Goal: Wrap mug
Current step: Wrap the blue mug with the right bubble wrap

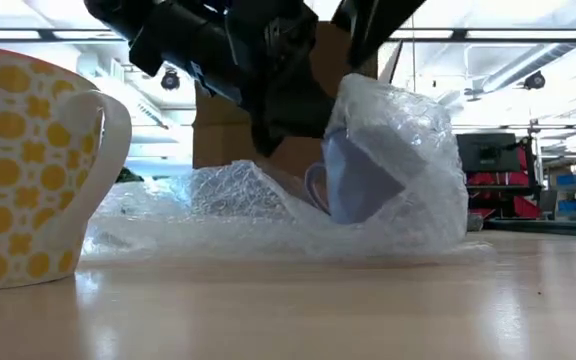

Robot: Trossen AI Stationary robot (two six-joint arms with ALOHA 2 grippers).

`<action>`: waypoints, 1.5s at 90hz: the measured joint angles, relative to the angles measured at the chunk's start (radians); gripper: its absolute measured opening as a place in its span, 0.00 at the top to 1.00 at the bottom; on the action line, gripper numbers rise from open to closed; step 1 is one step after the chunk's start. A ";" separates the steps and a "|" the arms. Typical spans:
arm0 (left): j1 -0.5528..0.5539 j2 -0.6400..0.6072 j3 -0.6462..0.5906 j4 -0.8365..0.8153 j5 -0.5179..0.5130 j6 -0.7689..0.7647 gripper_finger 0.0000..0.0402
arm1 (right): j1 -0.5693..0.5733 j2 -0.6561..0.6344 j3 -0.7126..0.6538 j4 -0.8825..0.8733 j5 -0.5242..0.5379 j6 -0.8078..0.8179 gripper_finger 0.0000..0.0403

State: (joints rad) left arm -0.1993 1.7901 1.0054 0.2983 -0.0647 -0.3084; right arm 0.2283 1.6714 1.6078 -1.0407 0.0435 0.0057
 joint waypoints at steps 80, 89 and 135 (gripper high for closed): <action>0.002 -0.026 0.004 -0.016 -0.005 -0.015 1.00 | 0.046 0.016 -0.433 0.550 0.037 0.046 0.99; -0.004 -0.075 0.015 -0.040 -0.005 -0.015 1.00 | 0.032 0.034 -0.451 0.548 0.040 0.049 1.00; -0.013 0.038 0.001 0.088 -0.001 0.014 1.00 | 0.020 0.044 -0.454 0.549 0.046 0.073 1.00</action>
State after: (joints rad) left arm -0.2127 1.8278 1.0061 0.3865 -0.0658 -0.2943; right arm 0.2481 1.7153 1.1534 -0.4918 0.0896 0.0790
